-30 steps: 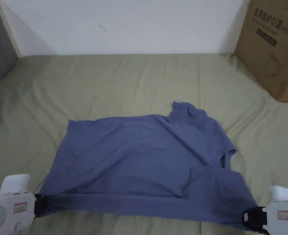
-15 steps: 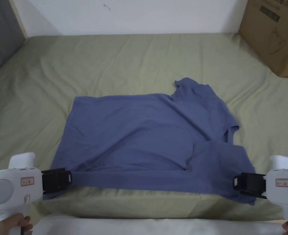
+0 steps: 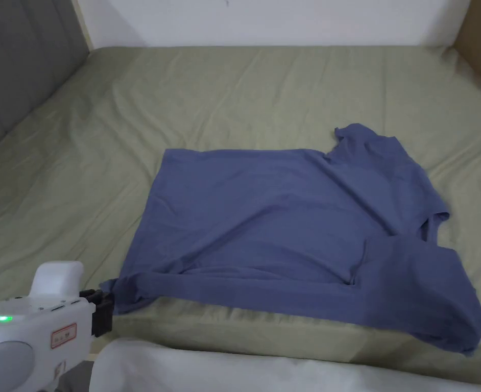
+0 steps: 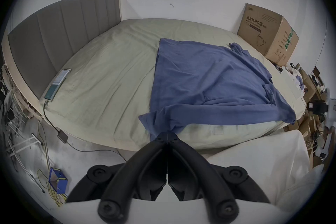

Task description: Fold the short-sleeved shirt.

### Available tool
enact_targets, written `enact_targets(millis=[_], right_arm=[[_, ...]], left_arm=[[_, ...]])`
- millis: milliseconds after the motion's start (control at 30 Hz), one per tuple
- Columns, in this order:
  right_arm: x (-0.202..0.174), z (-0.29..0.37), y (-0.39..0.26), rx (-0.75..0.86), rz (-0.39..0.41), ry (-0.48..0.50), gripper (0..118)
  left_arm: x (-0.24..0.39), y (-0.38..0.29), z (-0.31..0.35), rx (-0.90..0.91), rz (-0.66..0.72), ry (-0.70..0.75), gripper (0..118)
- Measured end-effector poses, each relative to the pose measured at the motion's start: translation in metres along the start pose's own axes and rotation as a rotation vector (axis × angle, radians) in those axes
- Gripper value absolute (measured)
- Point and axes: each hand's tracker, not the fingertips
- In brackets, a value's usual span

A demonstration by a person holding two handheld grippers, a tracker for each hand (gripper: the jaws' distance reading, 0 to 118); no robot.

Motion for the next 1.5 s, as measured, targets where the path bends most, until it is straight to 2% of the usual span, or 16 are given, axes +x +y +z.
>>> enact_targets(millis=[67,100,133,167,200,333,433,567,600,667,700,833,1000,1167,1300,1500], right_arm=[[-0.001,0.0,0.001,0.007,-0.009,0.026,0],[-0.002,-0.001,0.002,0.002,-0.016,0.031,0],[-0.002,-0.002,0.002,-0.006,-0.022,0.027,0],[-0.002,-0.004,0.001,-0.008,-0.026,0.022,0],[-0.001,-0.005,0.0,-0.011,-0.03,0.017,0],[0.005,-0.009,-0.007,-0.04,-0.067,0.016,0],[0.018,-0.022,-0.014,-0.073,-0.101,-0.009,0],[0.021,-0.031,-0.019,-0.122,-0.108,-0.011,1],[0.02,-0.037,-0.019,-0.133,-0.1,-0.031,14],[0.021,-0.051,-0.018,-0.128,-0.07,-0.083,85],[0.022,-0.06,-0.017,-0.143,-0.066,-0.085,97],[0.024,-0.092,-0.01,-0.215,-0.144,-0.034,88],[0.009,-0.111,-0.012,-0.226,-0.063,-0.069,2],[-0.005,-0.09,-0.005,-0.209,0.07,-0.064,2],[0.005,-0.075,0.021,-0.165,-0.03,-0.022,2],[0.006,-0.085,0.097,-0.069,-0.015,0.01,2]], left_arm=[[-0.001,0.007,-0.01,0.019,-0.034,0.044,7],[-0.003,0.01,-0.016,0.019,-0.029,0.042,29],[-0.008,0.014,-0.023,0.017,-0.026,0.054,74],[-0.012,0.018,-0.031,0.016,-0.012,0.055,98],[-0.017,0.021,-0.038,0.02,0.006,0.052,106],[-0.027,0.028,-0.074,-0.084,0.059,-0.045,94],[-0.021,0.019,-0.092,-0.166,0.06,-0.039,4],[-0.006,0.019,-0.08,-0.132,0.04,-0.029,3],[-0.007,0.022,-0.077,-0.113,0.045,-0.04,3],[-0.002,0.029,-0.068,-0.085,0.061,-0.047,3],[-0.002,0.031,-0.066,-0.076,0.066,-0.048,3],[0.003,0.035,-0.06,-0.066,0.062,-0.042,3],[0.008,0.033,-0.059,-0.095,0.04,-0.022,3],[0.007,0.033,-0.056,-0.11,0.016,-0.009,3],[0.009,0.045,-0.05,-0.104,0.008,-0.006,3],[0.004,0.108,-0.071,-0.048,-0.007,0.006,3]])
